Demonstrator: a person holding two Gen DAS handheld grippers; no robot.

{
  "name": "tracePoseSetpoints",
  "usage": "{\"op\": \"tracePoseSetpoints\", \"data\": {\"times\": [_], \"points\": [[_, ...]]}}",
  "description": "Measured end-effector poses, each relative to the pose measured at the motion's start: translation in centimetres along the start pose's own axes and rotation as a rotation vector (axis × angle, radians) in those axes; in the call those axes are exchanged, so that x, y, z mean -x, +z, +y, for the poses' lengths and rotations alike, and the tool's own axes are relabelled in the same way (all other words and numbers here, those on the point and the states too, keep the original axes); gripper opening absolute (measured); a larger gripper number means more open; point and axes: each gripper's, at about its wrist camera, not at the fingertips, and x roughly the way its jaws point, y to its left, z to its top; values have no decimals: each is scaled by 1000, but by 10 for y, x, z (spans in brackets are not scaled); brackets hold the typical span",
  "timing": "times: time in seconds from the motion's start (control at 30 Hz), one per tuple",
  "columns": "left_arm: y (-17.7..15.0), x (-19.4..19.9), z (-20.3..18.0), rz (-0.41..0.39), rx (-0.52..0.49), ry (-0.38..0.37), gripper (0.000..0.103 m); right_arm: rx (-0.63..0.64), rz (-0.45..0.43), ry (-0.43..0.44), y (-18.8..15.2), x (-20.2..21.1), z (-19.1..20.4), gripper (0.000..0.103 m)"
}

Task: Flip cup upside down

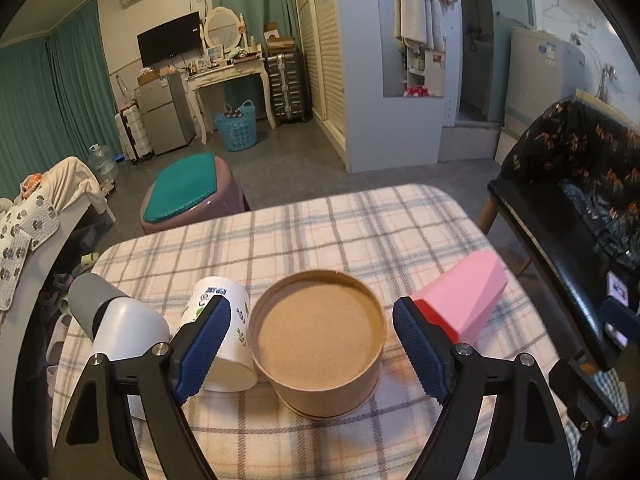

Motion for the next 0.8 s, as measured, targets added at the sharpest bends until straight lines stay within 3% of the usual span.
{"op": "tracePoseSetpoints", "data": {"times": [0.4,0.6,0.8], "points": [[9,48,20,-94,65,-47,86,29,-67,-11,6,39,18,98],[-8,83,35,-143,96,-61,87,50,-106,-1,5,60,34,98],[-35,121,46,-236,104,-23,92,75,-139,9,-2,84,50,98]]}}
